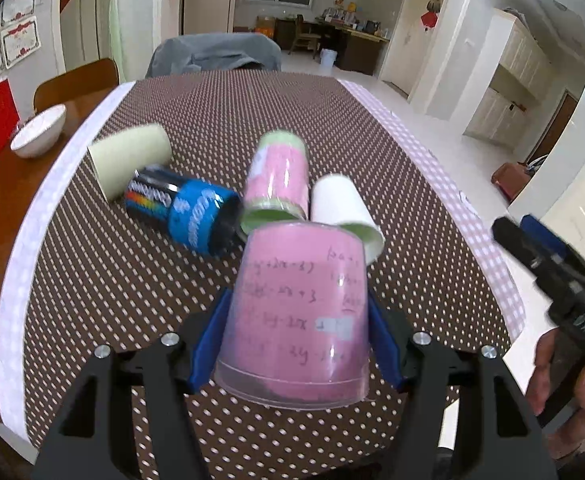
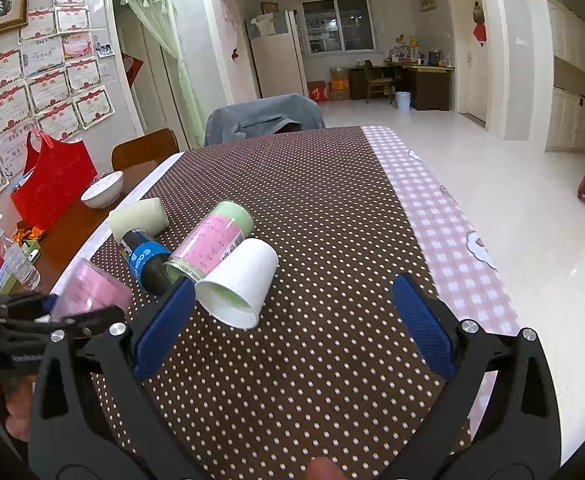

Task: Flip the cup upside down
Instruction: 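Rotate the held pink cup upright and lower it onto the tablecloth, then open the left gripper and withdraw from the pink cup, then move the right tool over the pink cup and grasp it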

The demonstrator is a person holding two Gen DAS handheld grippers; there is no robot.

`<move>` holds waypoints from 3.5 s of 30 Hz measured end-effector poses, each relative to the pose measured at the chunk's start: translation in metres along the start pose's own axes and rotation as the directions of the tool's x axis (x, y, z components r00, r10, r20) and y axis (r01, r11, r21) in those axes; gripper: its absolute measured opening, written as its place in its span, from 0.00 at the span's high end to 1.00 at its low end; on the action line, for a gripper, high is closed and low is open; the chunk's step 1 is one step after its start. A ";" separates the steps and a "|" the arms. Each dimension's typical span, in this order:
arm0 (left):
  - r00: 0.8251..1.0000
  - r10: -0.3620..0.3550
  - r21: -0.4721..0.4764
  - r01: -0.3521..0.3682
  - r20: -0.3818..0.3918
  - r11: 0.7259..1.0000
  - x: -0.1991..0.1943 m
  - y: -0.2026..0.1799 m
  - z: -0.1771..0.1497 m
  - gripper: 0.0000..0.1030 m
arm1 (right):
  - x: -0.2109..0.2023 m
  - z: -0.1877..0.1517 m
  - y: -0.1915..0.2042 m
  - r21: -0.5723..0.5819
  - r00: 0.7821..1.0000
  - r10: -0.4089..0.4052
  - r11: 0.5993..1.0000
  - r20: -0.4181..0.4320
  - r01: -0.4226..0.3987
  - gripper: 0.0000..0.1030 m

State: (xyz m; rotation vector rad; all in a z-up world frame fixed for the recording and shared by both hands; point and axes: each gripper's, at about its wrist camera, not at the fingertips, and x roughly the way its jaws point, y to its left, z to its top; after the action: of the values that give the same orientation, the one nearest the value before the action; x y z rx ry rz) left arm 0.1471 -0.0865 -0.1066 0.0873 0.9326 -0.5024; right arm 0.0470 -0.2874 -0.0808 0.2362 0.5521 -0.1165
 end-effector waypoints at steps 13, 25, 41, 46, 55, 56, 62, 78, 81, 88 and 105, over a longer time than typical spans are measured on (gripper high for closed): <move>0.999 0.003 -0.044 -0.005 -0.047 0.999 0.036 0.000 -0.028 0.38 | -0.004 -0.006 0.004 -0.007 0.999 0.029 1.000 0.040 -0.029 0.06; 0.996 0.047 -0.070 -0.052 -0.070 0.996 0.059 0.012 -0.033 0.23 | 0.001 -0.011 0.013 -0.024 0.999 0.033 0.999 0.020 -0.032 0.06; 0.960 0.222 -0.055 -0.215 0.171 0.975 -0.010 0.007 -0.035 0.19 | 0.002 -0.014 0.027 -0.024 0.996 0.083 0.996 -0.008 -0.084 0.06; 0.934 0.270 -0.071 -0.261 0.234 0.963 -0.028 0.009 -0.038 0.19 | 0.002 -0.012 0.033 -0.033 0.996 0.089 0.995 -0.017 -0.089 0.06; 0.902 0.312 -0.103 -0.295 0.298 0.950 -0.056 0.017 -0.036 0.19 | -0.001 -0.007 0.051 -0.065 0.995 0.094 0.993 -0.033 -0.096 0.06; 0.900 0.315 -0.105 -0.297 0.303 0.949 -0.059 0.019 -0.035 0.19 | -0.001 -0.006 0.053 -0.067 0.995 0.094 0.993 -0.034 -0.096 0.06; 0.885 0.327 -0.120 -0.305 0.331 0.945 -0.075 0.028 -0.032 0.19 | 0.006 0.001 0.067 -0.091 0.995 0.085 0.992 -0.054 -0.090 0.06; 0.873 0.287 -0.143 -0.251 0.395 0.958 -0.097 0.064 -0.011 0.19 | 0.027 0.025 0.105 -0.127 0.991 0.046 0.990 -0.126 -0.062 0.06; 0.880 0.279 -0.140 -0.243 0.385 0.960 -0.093 0.070 -0.002 0.19 | 0.032 0.028 0.107 -0.110 0.986 0.041 0.992 -0.161 -0.059 0.06; 0.921 0.190 -0.067 -0.177 0.341 0.982 -0.071 0.071 0.014 0.19 | 0.051 0.010 0.087 0.060 0.947 0.047 0.998 -0.318 -0.030 0.06; 0.951 0.228 -0.168 -0.195 0.209 0.966 -0.026 0.101 -0.011 0.19 | 0.118 -0.023 0.102 0.161 0.765 0.167 0.983 -0.623 -0.083 0.16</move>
State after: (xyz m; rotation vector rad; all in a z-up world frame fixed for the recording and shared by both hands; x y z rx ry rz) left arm 0.1713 0.0150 -0.1076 -0.0032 0.7226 -0.2371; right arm 0.1529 -0.1885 -0.1436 0.4413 1.2109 0.0689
